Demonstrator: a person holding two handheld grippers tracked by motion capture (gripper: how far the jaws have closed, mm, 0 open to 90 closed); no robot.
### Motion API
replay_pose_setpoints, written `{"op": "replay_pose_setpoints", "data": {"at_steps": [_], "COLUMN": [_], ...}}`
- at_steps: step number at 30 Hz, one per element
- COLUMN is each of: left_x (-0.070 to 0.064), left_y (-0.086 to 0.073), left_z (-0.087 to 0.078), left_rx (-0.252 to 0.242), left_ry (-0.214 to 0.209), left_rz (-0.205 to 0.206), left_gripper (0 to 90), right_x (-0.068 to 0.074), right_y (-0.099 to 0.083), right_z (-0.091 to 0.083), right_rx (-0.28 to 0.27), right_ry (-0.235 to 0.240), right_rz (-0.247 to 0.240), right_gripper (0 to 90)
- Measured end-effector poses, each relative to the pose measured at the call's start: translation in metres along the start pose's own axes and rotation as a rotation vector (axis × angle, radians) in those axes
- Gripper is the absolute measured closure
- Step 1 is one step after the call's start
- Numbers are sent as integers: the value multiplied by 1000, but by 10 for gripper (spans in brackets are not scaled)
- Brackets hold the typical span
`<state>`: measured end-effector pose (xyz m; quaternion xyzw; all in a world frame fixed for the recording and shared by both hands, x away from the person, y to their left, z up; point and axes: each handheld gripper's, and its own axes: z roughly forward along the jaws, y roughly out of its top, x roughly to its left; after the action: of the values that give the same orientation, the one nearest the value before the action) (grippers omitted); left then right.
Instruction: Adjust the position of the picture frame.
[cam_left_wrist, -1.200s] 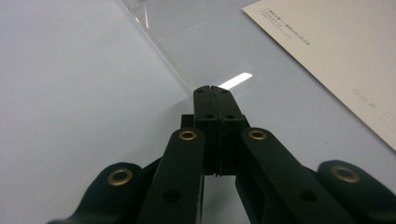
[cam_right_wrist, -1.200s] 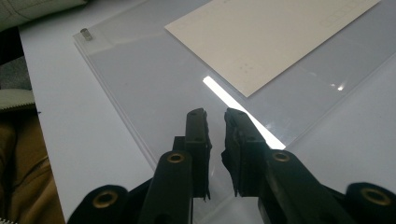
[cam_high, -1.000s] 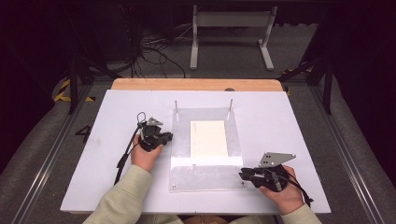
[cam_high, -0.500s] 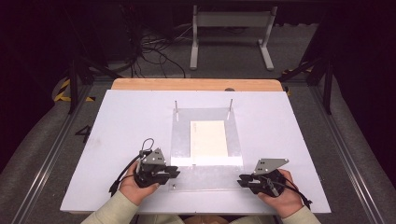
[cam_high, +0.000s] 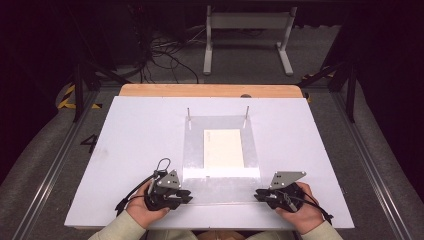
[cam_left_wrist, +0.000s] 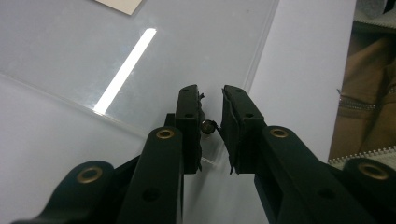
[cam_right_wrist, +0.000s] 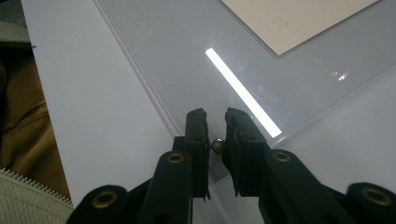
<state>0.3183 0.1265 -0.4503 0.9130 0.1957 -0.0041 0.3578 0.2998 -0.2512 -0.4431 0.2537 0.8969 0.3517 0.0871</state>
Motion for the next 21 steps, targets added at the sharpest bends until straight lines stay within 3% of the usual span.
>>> {"op": "replay_pose_setpoints", "data": {"at_steps": [2,4,8,11,16,21], "left_x": [1,0,0,-2,-1,-3], "left_y": [-1,0,-1,-1,-2,-3], "left_z": [0,-1,-1,0,0,-3], "left_rx": [-8,-2,-6,-10,-10,14], "left_ry": [-5,43,45,10,13,-24], "left_rz": [-5,9,0,12,11,14], "left_gripper": [771,711,706,756,817,826], "right_x": [0,0,0,2,2,6], "right_y": [0,0,0,0,0,0], "right_z": [0,0,0,0,0,-2], "right_rx": [1,2,2,2,4,26], "right_ry": [-3,-8,-10,-16,-20,14], "right_rz": [-2,-4,-5,-17,-17,-26], "right_gripper": [810,810,810,814,831,833]}}
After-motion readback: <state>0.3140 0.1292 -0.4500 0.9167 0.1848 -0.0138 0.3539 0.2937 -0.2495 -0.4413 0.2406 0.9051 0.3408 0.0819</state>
